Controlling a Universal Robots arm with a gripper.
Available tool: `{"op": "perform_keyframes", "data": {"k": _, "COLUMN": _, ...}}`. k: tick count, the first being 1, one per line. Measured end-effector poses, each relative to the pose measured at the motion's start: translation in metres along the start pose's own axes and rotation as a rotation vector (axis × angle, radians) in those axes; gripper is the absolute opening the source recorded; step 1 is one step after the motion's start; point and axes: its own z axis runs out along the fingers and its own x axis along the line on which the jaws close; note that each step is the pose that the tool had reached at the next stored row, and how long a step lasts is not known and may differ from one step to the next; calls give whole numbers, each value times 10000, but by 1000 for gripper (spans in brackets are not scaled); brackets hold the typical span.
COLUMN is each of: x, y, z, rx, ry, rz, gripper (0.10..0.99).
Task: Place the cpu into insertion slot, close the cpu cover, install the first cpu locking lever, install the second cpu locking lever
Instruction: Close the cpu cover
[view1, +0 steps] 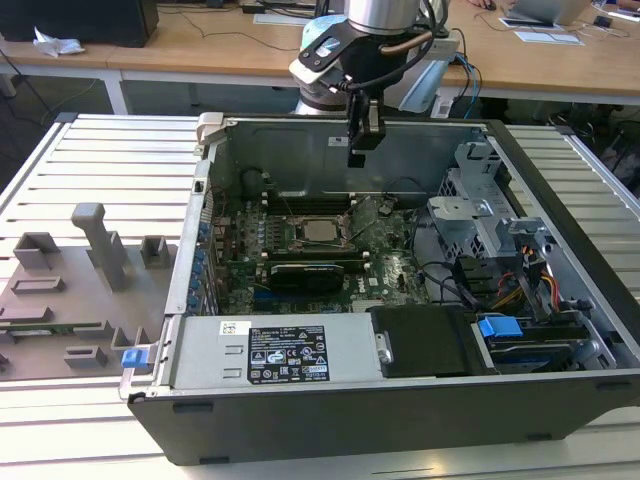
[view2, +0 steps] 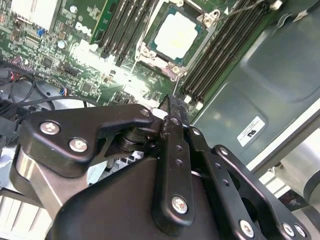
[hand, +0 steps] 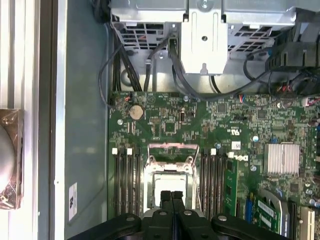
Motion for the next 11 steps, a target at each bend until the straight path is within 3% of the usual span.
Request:
{"op": "perform_keyframes", "data": {"k": 10, "x": -3, "y": 168, "z": 0, "rx": 2, "ry": 1, "rz": 1, "gripper": 106}}
{"op": "perform_keyframes", "data": {"k": 11, "x": -3, "y": 212, "z": 0, "rx": 3, "ry": 1, "rz": 0, "gripper": 106}}
